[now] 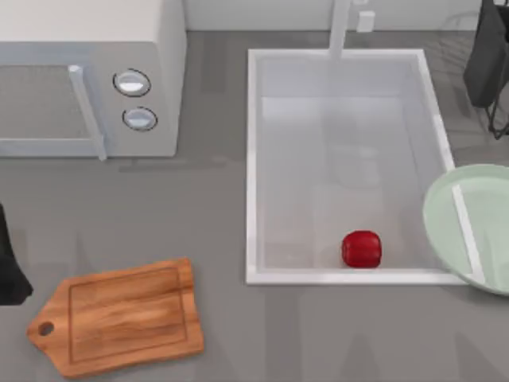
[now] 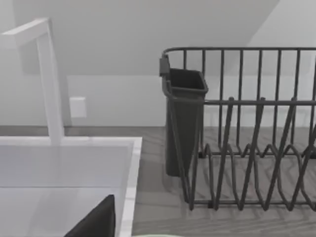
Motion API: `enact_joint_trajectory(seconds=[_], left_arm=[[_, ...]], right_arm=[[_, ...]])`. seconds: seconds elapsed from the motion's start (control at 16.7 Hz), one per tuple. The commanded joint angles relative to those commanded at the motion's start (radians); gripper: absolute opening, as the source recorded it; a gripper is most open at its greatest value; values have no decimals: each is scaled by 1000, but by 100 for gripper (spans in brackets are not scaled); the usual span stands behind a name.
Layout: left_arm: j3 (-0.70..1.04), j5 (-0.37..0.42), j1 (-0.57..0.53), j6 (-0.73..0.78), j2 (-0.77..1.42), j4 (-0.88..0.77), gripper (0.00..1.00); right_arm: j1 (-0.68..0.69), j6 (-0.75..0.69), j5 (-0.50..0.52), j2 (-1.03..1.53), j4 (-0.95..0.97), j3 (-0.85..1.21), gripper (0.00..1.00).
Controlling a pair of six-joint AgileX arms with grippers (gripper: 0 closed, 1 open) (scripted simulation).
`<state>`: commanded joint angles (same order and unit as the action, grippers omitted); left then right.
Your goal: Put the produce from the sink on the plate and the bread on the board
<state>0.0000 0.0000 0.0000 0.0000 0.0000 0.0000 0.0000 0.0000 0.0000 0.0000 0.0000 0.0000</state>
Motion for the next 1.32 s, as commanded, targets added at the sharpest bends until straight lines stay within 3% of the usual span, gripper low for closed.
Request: enact_joint_trajectory(seconds=[0.72, 0.96, 1.32], left_arm=[[0, 0, 0, 0, 0, 0, 100], [0, 0, 0, 0, 0, 0, 100], [0, 0, 0, 0, 0, 0, 100]], right_arm=[[17, 18, 0, 62, -38, 57, 100], [75, 77, 0, 291, -165, 250, 100], [204, 212, 1, 860, -454, 685, 100]])
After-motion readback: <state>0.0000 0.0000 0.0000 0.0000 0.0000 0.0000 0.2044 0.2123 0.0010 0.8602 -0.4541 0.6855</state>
